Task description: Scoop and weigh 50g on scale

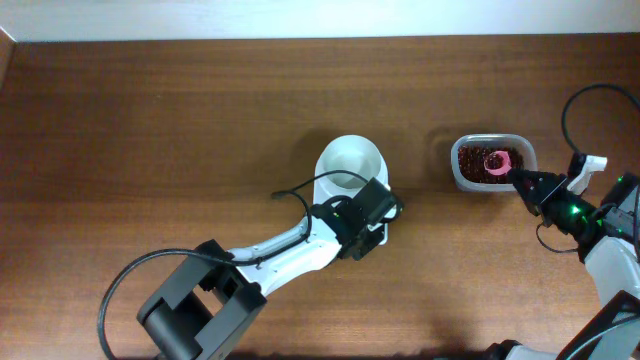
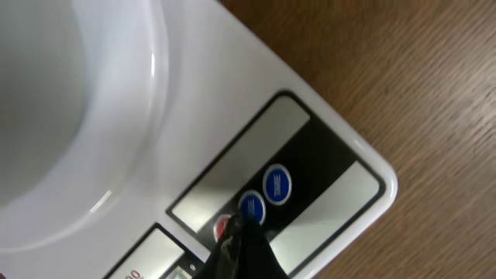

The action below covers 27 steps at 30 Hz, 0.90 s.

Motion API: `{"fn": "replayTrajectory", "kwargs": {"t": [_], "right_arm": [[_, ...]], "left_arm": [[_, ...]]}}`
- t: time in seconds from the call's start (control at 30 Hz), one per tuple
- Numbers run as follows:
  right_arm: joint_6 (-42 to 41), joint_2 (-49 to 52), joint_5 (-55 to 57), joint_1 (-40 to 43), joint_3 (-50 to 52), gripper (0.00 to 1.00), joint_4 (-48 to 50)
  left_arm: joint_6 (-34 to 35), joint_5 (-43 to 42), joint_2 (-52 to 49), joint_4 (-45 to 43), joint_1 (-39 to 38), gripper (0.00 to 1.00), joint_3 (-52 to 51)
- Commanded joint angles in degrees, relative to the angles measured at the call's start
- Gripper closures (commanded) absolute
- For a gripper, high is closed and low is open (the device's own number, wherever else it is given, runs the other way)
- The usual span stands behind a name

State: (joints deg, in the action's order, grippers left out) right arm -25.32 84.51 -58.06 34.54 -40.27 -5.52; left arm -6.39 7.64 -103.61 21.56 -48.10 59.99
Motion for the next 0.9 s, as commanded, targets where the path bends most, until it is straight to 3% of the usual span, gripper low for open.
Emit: {"fn": "replayTrajectory", "kwargs": {"t": [0.0,0.87], "right_arm": [[0.39,0.26,0.24,0.35,0.42,0.96,0.04],[0.37,0.26,0.24,0.35,0.42,0.96,-0.09]], "left_arm": [[0.68,0.79,1.77,-0.48,0.04,1.00,2.62],[2.49,2.64,0.83,1.25,0.04,1.00,2.69]]}}
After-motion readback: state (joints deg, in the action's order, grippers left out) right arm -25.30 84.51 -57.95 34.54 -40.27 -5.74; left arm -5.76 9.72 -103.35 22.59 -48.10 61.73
